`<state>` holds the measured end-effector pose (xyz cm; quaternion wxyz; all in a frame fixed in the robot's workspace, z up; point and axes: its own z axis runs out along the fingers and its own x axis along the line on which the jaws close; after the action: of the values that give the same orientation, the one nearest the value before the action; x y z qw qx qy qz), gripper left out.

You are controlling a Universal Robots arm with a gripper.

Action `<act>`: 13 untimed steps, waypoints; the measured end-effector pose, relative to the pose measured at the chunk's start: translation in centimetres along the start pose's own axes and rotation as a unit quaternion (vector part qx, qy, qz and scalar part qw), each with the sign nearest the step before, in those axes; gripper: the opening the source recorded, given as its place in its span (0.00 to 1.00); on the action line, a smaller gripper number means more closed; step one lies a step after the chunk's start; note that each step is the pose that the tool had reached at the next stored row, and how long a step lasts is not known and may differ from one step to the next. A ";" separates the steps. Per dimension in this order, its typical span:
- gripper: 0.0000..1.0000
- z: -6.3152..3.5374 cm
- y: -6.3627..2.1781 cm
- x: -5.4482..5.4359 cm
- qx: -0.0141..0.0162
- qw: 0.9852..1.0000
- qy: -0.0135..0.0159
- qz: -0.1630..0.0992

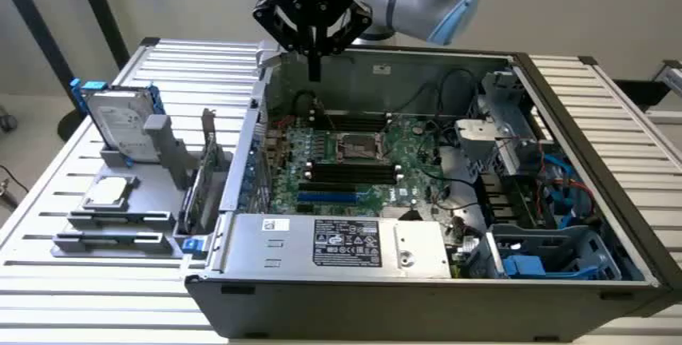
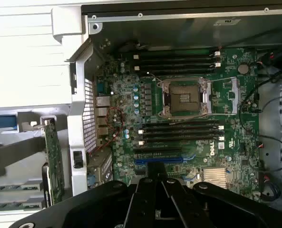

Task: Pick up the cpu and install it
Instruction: 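Reach for the cpu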

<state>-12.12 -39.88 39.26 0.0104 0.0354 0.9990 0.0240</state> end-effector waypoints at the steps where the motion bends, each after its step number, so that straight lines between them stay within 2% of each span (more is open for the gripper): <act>1: 0.11 0.00 0.00 0.0 0.000 1.000 0.000 0.000; 13: 0.11 0.00 0.00 0.0 0.000 1.000 0.000 0.000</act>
<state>-12.12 -39.88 39.26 0.0104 0.0354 0.9990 0.0240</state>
